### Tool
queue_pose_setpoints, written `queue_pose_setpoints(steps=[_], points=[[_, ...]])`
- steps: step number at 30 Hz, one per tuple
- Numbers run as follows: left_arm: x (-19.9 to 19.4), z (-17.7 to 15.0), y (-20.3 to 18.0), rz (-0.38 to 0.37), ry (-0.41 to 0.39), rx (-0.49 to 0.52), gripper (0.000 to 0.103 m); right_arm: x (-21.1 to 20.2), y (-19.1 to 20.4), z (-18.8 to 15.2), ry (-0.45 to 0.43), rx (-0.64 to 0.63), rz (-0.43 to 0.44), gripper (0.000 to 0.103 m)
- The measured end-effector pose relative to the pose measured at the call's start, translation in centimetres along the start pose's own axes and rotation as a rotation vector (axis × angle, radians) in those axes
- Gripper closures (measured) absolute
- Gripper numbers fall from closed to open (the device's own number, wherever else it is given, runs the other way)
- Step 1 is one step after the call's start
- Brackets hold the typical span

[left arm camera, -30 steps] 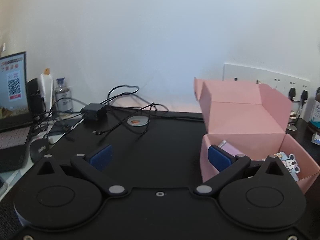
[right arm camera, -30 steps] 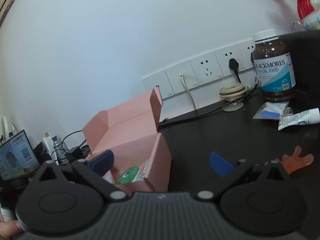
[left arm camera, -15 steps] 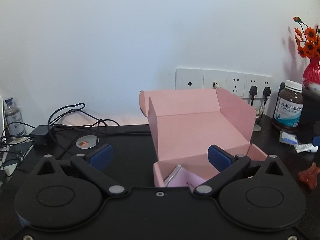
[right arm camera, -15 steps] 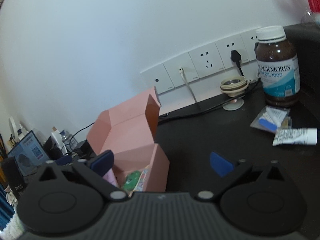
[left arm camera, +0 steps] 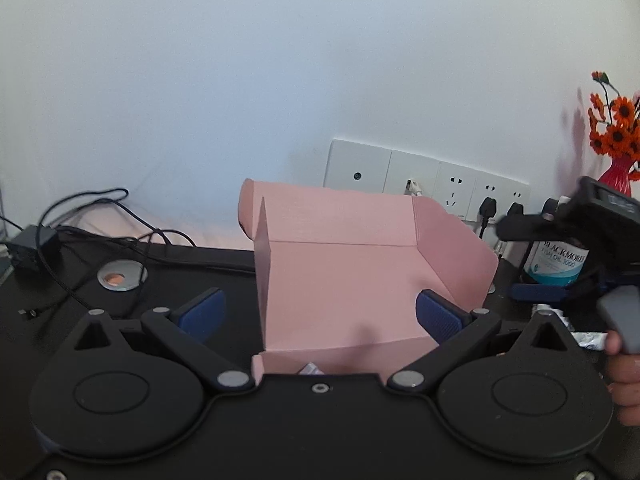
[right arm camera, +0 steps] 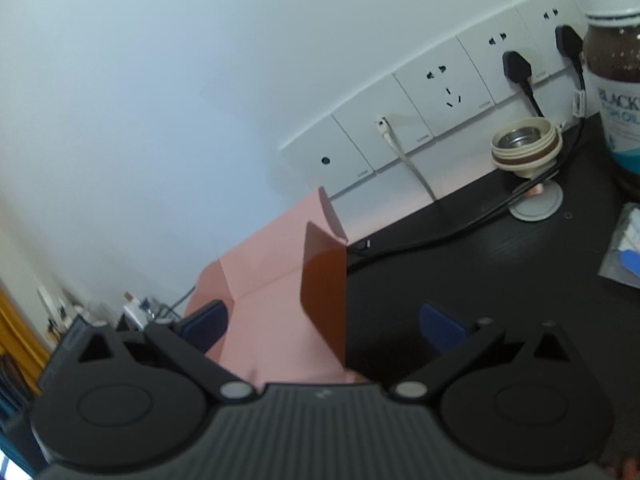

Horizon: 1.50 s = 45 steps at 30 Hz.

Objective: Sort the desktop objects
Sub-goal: 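Fold the pink box lid down over the opening with the right gripper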

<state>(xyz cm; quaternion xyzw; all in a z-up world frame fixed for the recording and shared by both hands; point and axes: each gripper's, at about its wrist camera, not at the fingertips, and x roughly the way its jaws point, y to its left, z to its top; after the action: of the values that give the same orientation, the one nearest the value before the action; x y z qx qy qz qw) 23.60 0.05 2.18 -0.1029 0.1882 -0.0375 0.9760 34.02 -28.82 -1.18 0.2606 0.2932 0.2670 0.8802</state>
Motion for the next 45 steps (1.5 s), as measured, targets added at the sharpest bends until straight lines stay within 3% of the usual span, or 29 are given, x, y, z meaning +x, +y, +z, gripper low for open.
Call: queue_pose_setpoints(steps=[11,16,22,32,37,45], points=[[1.0,0.1,0.6,-0.035,0.014,-0.045,0.0,5.8,-0.8,2.5,0.078,0.123,0.054,0.001],[1.0,0.0,0.2,-0.084,0.035,-0.043,0.0,6.5,-0.4,2.9,0.076,0.161,0.114,0.001],[0.7,0.0,0.0,-0.085,0.033,-0.063,0.0,6.4,1.2,3.2,0.086,0.156,0.164,0.001],[-2.2,0.9,-1.1,-0.11,-0.034,-0.026,0.0,2.4,4.2,3.9,0.063,0.058,0.235,0.001],[-4.3,0.4,-2.5,-0.124,-0.058,0.051,0.0,-0.7,5.7,3.6,0.055,0.017,0.247,0.001],[-6.0,-1.2,-2.9,-0.146,-0.029,0.095,0.0,-4.4,8.0,1.9,0.056,-0.092,0.232,0.001]])
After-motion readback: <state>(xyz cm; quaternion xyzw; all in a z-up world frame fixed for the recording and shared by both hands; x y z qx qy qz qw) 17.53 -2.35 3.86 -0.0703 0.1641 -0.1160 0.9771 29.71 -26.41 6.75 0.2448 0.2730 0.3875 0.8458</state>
